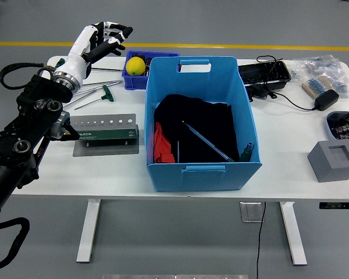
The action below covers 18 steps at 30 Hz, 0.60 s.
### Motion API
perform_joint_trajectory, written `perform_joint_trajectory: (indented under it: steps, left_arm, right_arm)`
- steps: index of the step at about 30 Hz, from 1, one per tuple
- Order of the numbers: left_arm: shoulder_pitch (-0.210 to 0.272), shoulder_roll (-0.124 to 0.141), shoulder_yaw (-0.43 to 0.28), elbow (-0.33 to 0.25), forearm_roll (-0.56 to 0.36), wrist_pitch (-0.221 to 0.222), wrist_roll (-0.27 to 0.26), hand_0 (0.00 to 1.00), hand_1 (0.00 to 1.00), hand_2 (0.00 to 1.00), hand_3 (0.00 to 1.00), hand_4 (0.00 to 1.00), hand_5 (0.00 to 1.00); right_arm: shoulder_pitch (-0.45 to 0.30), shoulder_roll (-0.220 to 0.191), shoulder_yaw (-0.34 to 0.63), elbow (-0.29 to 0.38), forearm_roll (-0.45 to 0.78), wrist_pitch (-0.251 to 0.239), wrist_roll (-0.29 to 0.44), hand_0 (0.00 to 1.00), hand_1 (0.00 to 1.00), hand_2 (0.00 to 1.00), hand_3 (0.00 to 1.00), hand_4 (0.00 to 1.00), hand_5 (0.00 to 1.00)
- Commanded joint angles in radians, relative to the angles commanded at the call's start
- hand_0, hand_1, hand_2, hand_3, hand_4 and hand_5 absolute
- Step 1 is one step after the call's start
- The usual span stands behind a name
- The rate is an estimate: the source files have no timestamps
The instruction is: Lift tool from toolbox,place it in box,lift tool from toolbox,place it in box
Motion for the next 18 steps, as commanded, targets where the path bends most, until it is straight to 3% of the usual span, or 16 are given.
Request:
perform_joint_trajectory:
  steps: [5,7,10,14,18]
  left_arm:
    - [0.115,0.021,-0.079,-0.100,-0.146,0.000,0.003,0.492,0.565,0.652,0.638,0.897,0.626]
    - [0.152,0.023,-0.094,-0.131,-0.183,0.004,-0.002,0.535,0.605,0.695,0.654,0.900,0.639]
    - [0.219,0.024,-0.108,-0.181,-0.237,0.037,-0.054,0.535,0.605,0.695,0.654,0.900,0.639]
    - [0.313,0.003,-0.166,-0.246,-0.241,0.068,-0.117,0.554,0.621,0.709,0.656,0.899,0.642]
    - [0.378,-0.013,-0.224,-0.290,-0.205,0.060,-0.114,0.567,0.624,0.715,0.668,0.895,0.674]
  right_arm:
    - [-0.008,0.005,0.001,0.001,0.006,-0.005,0.001,0.650,0.631,0.700,0.561,0.793,0.677]
    - [-0.010,0.007,0.000,0.002,0.009,-0.006,0.003,0.650,0.631,0.699,0.561,0.793,0.677]
    - [-0.014,0.009,-0.003,0.002,0.013,-0.009,0.005,0.650,0.631,0.699,0.561,0.793,0.677]
    - [-0.017,0.012,-0.009,0.003,0.020,-0.012,0.008,0.649,0.629,0.699,0.561,0.792,0.676]
    - [-0.019,0.014,-0.018,0.004,0.033,-0.013,0.012,0.648,0.630,0.699,0.560,0.791,0.677]
